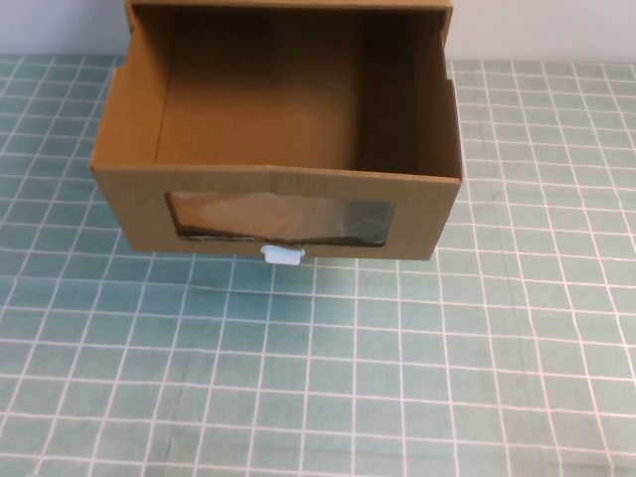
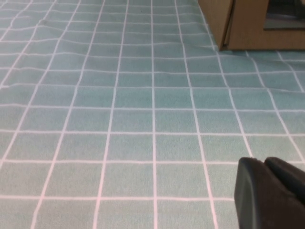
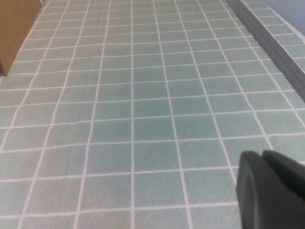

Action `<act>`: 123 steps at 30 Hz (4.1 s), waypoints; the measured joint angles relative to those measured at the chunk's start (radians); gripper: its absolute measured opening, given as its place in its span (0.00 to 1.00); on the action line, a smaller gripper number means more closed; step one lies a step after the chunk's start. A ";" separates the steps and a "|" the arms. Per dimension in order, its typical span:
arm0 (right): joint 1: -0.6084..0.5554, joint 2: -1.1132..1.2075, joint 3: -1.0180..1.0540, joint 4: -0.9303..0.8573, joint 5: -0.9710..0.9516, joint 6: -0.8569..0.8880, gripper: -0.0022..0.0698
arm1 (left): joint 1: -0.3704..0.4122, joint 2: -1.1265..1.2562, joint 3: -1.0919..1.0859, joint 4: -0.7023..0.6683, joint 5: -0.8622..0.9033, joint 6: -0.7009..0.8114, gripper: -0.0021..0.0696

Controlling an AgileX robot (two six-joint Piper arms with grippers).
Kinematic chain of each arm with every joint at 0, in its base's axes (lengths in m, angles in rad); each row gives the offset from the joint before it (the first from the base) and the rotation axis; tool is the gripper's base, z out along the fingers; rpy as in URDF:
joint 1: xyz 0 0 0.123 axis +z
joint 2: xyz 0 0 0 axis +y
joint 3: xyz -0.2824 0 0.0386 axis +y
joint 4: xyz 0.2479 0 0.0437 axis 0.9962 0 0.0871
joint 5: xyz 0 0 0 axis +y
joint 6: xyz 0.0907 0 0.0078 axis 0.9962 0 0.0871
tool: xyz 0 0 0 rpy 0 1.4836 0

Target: Close the shoe box

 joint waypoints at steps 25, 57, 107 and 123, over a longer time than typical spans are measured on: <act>0.000 0.000 0.000 0.001 -0.697 0.000 0.01 | 0.000 0.000 0.001 -0.002 -0.798 -0.224 0.02; -0.001 0.348 -1.048 0.084 -0.229 0.253 0.01 | 0.000 0.184 -0.793 -0.002 -0.739 -0.254 0.02; 0.511 1.284 -1.276 0.769 0.381 -0.889 0.01 | 0.000 1.805 -2.008 -0.908 0.591 0.726 0.02; 0.890 1.446 -1.274 0.491 0.156 -0.893 0.01 | 0.000 2.031 -2.152 -0.949 0.664 0.626 0.02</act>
